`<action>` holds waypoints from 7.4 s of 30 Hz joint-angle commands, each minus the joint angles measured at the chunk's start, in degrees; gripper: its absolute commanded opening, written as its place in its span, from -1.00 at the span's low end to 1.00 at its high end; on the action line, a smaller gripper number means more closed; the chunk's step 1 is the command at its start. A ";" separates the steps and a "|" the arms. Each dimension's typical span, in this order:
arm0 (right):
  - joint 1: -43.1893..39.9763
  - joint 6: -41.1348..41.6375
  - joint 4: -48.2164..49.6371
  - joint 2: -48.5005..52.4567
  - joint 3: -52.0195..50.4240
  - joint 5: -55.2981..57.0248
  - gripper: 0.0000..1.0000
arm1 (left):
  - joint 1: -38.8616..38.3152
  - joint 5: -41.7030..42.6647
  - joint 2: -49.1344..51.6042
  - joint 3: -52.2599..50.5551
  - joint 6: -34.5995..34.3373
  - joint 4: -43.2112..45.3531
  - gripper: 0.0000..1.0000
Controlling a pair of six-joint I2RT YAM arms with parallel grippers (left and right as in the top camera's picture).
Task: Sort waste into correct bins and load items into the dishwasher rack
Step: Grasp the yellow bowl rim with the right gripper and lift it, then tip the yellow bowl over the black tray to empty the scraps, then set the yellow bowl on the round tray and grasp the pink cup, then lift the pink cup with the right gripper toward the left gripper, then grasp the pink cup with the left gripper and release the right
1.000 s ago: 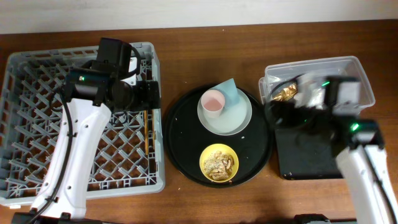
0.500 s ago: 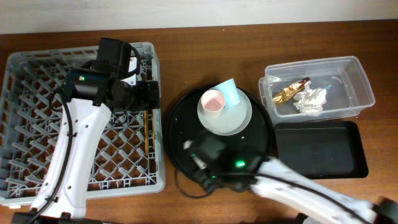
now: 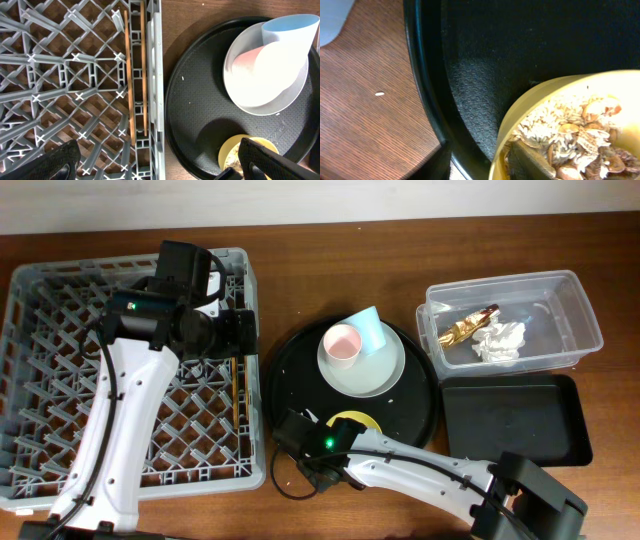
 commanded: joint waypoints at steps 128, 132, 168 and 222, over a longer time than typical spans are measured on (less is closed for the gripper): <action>-21.90 2.67 -10.62 -22.82 2.27 -11.06 -0.84 | 0.09 0.37 -0.04 0.63 -0.13 -0.07 0.99; -17.29 3.93 -7.06 -15.10 2.27 -9.31 -0.83 | 0.09 0.37 -0.04 0.63 -0.13 -0.07 0.99; -22.58 -26.82 22.03 3.23 10.34 6.01 -0.92 | 0.09 0.37 -0.02 0.63 -0.13 -0.07 0.99; -59.17 -21.00 0.26 -20.57 19.43 -92.65 -0.92 | -8.35 62.71 -0.13 0.63 18.14 20.74 0.97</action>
